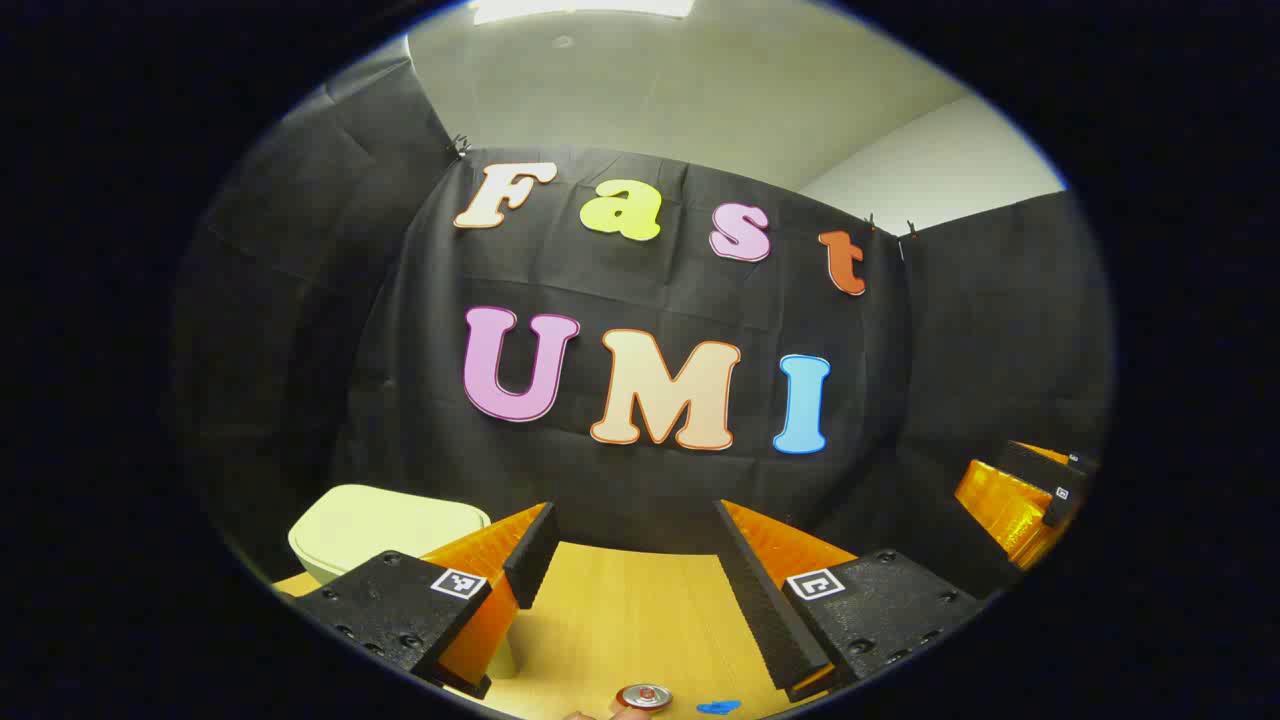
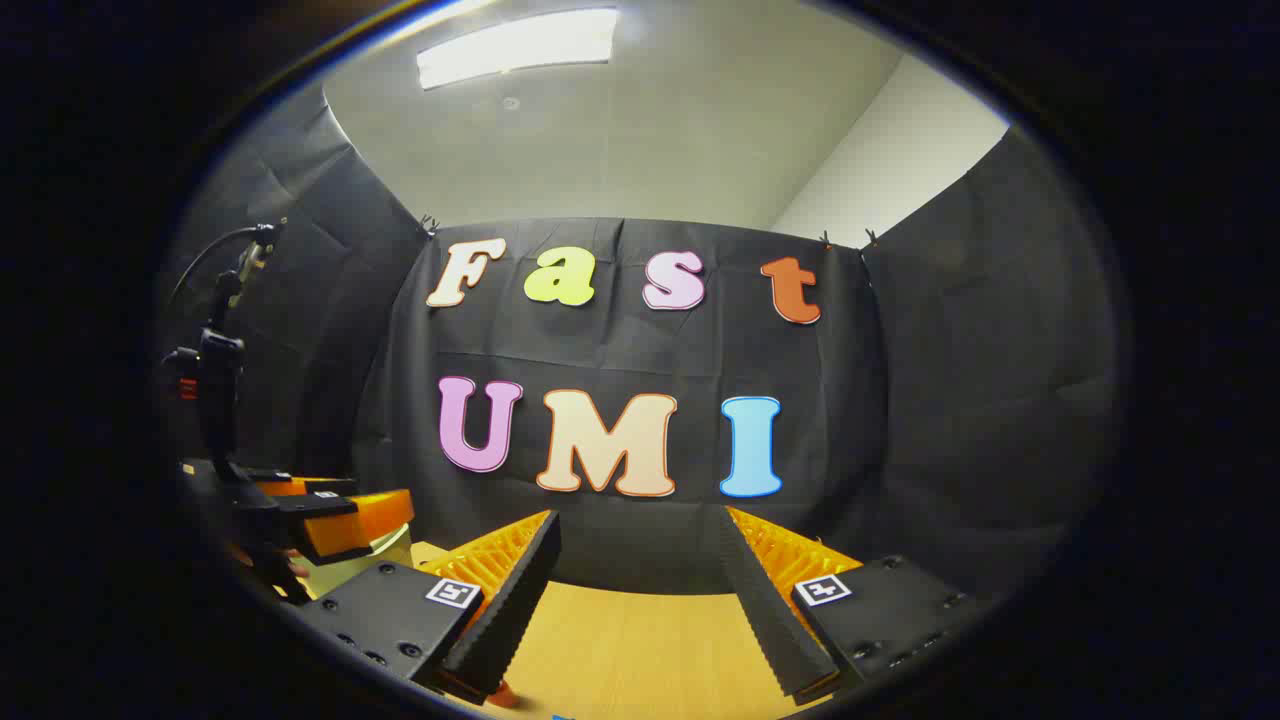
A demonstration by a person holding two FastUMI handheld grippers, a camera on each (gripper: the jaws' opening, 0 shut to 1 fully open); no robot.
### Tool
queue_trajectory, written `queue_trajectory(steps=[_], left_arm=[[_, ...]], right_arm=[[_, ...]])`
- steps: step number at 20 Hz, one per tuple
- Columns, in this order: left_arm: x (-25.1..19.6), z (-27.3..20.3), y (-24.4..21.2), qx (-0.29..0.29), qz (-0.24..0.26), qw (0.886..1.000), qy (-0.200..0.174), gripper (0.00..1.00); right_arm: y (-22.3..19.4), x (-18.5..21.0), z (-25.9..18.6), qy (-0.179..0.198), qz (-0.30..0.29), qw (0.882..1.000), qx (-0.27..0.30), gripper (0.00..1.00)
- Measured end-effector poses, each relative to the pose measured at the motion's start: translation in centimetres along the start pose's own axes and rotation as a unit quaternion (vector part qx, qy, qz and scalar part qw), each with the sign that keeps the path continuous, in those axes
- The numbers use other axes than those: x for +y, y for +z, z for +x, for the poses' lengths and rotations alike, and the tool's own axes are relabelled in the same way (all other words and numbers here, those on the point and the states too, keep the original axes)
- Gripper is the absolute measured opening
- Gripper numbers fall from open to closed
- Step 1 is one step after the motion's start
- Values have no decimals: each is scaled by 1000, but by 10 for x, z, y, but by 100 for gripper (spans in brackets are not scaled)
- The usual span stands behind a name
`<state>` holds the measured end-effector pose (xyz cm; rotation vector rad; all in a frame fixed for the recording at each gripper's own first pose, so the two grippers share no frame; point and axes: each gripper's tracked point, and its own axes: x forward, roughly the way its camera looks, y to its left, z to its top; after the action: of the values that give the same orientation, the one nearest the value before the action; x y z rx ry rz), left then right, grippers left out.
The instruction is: Press the lid of the desktop garbage bin to open it, pick up the crumpled paper on the desktop and throw it into the bin, then pick up the pop can on the desktop and drop it into the bin, and finally close the garbage bin lid.
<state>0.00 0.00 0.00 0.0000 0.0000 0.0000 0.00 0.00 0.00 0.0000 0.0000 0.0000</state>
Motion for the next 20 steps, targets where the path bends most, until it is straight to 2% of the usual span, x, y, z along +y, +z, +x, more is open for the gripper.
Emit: queue_trajectory(steps=[1,5,7,9,11,15,20], left_arm=[[-4,0,5,-13,8,1000,-2,91],[-13,-9,12,-35,45,998,-8,93],[-10,-10,14,-38,64,997,-4,90],[3,-13,10,-31,69,997,13,93],[13,-12,5,-24,63,997,25,90],[30,-16,1,-13,68,996,57,93],[32,-17,-1,-10,87,994,66,91]], right_arm=[[-1,-1,1,-3,19,1000,0,98],[-6,-1,10,-4,69,998,2,98],[-11,-2,17,-6,67,998,3,99],[-18,-1,25,-6,64,998,5,98],[-22,0,27,-8,52,999,9,98],[-20,18,26,19,38,999,-2,98],[-32,26,30,37,44,998,14,98]])
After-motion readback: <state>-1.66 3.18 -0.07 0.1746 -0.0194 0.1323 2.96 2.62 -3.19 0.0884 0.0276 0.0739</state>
